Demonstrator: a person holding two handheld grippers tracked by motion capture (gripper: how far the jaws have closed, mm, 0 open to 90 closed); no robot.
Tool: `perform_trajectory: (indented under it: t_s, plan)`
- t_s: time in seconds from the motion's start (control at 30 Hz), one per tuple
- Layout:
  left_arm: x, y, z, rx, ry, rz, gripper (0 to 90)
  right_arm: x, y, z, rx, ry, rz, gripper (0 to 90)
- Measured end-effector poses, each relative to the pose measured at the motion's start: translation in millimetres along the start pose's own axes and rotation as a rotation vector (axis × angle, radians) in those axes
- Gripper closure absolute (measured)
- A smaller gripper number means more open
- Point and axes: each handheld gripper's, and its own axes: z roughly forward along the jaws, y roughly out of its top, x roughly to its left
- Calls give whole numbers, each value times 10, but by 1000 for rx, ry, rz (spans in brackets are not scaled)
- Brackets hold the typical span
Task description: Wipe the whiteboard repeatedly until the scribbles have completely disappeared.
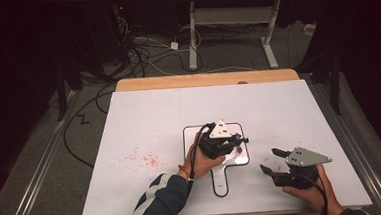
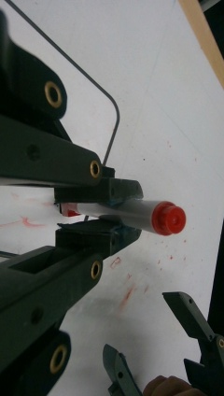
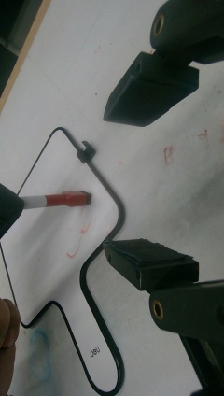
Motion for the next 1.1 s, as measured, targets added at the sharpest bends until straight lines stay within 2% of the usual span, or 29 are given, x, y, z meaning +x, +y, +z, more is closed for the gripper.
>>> perform_trajectory:
  t_s: [0.23,0.4,0.5,0.63,0.73,0.83,1.0,1.1]
  plan:
    - [-5,-57,-93,5,-34,-18,788,13,9,6,6,-6,-6,329]
    - [-73,-49,-92,15,-23,19,788,26,14,24,8,0,-9,329]
    - [-25,-69,-159,28,3,17,788,23,15,19,8,1,-11,329]
    - [80,-131,-305,42,13,-7,788,8,6,16,8,-4,-3,329]
    - [120,-185,-357,26,12,-35,788,7,9,9,5,-8,-5,329]
    - [97,-153,-252,6,9,-38,788,13,15,18,11,-9,-3,329]
    - [-91,-16,16,0,-35,10,787,18,36,15,4,-9,-17,328]
    - [-169,27,62,16,-47,36,787,1,16,21,5,-3,-12,328]
